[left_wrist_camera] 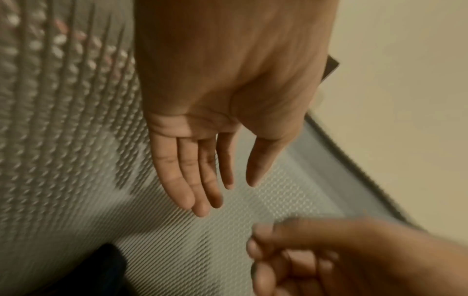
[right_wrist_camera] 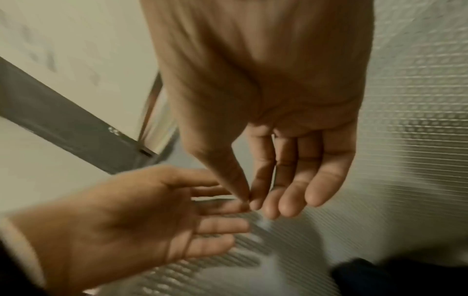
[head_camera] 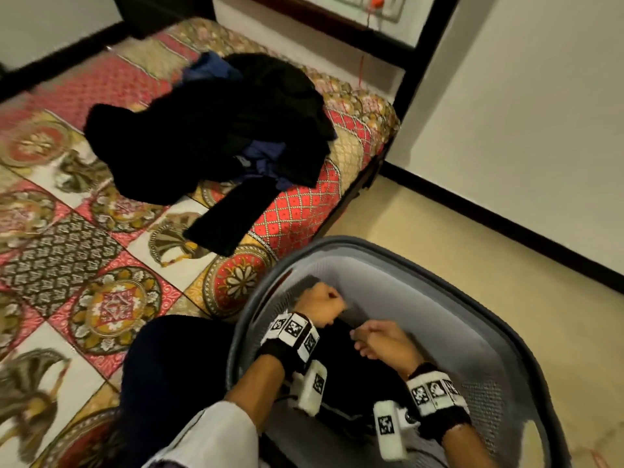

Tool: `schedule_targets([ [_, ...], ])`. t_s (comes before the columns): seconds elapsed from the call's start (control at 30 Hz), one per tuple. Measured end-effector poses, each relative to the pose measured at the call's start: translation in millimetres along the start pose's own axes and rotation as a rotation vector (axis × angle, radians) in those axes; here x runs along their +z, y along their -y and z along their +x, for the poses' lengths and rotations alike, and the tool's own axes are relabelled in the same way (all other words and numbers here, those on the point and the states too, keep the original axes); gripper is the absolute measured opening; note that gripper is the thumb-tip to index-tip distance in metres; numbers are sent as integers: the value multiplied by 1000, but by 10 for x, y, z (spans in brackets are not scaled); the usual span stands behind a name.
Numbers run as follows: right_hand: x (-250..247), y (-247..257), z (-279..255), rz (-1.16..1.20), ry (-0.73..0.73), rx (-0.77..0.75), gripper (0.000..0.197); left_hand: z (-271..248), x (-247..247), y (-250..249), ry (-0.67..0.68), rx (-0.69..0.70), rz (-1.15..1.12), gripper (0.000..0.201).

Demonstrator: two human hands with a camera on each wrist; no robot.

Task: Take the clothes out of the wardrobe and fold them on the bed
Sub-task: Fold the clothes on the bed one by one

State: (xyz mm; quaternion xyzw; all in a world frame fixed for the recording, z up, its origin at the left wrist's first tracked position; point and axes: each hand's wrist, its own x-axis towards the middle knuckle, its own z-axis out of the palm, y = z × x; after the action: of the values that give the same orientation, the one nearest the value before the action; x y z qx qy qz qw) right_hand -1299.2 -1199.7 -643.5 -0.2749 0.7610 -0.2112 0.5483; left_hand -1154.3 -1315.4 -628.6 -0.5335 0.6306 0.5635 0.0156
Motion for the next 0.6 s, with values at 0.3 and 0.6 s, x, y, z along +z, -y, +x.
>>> schedule_targets([
  [0.3,-120,2151,-282,78,-187,-633,12,-538,-1241,-417,-428,419,-193,7],
  [0.6,130,3607,1404,-420,-520,-547,80,132,-2445,-13,-673,147,48,65],
])
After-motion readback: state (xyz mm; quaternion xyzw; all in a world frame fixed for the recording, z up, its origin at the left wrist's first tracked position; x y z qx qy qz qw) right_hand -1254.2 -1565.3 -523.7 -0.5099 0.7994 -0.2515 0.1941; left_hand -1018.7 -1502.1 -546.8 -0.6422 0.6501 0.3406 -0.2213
